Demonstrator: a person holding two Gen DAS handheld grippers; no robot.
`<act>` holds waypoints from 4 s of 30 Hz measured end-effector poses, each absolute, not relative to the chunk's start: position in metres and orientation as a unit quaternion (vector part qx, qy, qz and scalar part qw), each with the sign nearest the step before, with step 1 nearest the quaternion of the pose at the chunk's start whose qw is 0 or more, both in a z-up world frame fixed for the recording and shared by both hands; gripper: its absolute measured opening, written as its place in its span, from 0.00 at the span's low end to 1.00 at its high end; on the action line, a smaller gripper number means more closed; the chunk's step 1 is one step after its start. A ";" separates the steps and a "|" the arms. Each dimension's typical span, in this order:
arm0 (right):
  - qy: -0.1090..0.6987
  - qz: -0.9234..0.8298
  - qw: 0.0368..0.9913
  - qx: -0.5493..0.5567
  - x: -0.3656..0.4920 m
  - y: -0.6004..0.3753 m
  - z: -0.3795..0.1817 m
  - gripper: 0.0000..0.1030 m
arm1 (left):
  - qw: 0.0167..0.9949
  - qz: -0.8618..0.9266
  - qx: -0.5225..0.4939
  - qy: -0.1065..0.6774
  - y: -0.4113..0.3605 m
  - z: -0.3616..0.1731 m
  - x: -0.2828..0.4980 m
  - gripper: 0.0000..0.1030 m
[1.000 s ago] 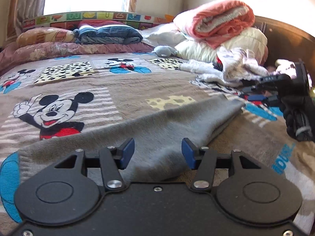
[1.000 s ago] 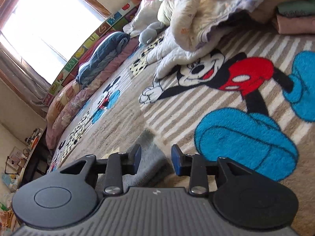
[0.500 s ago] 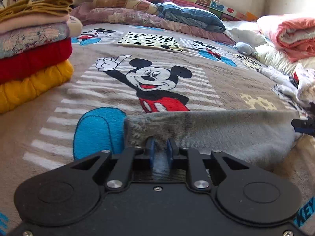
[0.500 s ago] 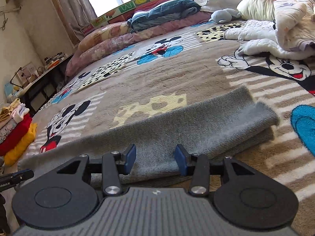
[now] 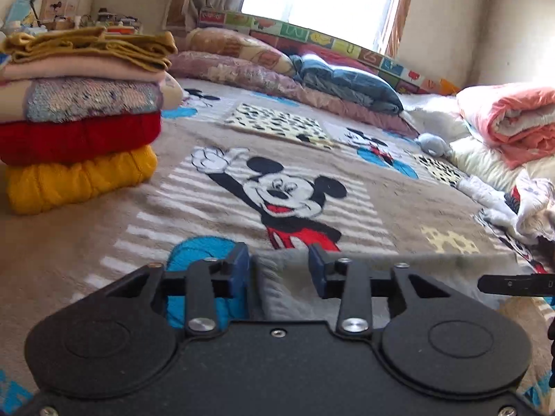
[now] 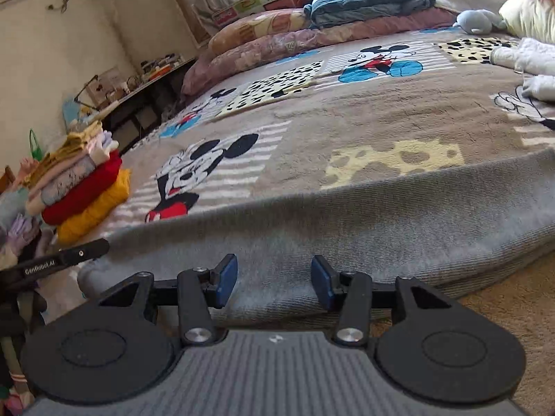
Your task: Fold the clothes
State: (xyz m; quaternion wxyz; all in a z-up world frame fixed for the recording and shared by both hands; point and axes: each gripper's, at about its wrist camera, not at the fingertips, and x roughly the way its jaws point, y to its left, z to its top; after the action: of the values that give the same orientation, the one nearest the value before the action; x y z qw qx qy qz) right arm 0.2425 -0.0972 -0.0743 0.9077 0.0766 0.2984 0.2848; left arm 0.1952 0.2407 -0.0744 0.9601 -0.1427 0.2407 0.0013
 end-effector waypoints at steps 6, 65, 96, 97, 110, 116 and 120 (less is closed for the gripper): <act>0.310 0.307 0.898 0.066 0.240 -0.078 -0.070 0.48 | 0.950 -0.006 -0.191 0.248 0.260 -0.077 0.198 0.45; 0.304 0.269 0.913 0.034 0.219 -0.080 -0.087 0.56 | 0.955 -0.074 -0.064 0.281 0.203 -0.083 0.199 0.51; 0.294 0.083 0.785 0.538 0.276 -0.298 -0.169 0.65 | 0.814 0.068 -0.519 0.254 0.236 -0.121 0.166 0.60; 0.288 0.080 0.786 0.542 0.277 -0.300 -0.171 0.62 | 0.816 0.070 -0.516 0.252 0.235 -0.121 0.166 0.60; 0.253 0.033 0.808 0.531 0.280 -0.300 -0.185 0.19 | 0.829 0.102 -0.497 0.233 0.230 -0.127 0.171 0.31; 0.239 0.052 0.811 0.532 0.261 -0.301 -0.168 0.17 | 0.835 0.084 -0.500 0.215 0.240 -0.108 0.157 0.27; 0.235 0.079 0.801 0.545 0.232 -0.299 -0.151 0.17 | 0.832 0.079 -0.505 0.213 0.256 -0.096 0.138 0.26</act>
State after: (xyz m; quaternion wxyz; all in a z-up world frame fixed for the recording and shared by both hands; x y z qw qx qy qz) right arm 0.2316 -0.2986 -0.1509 0.8007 0.5451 0.2354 0.0790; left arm 0.1384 0.2562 -0.0964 0.8324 -0.5055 0.2130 0.0792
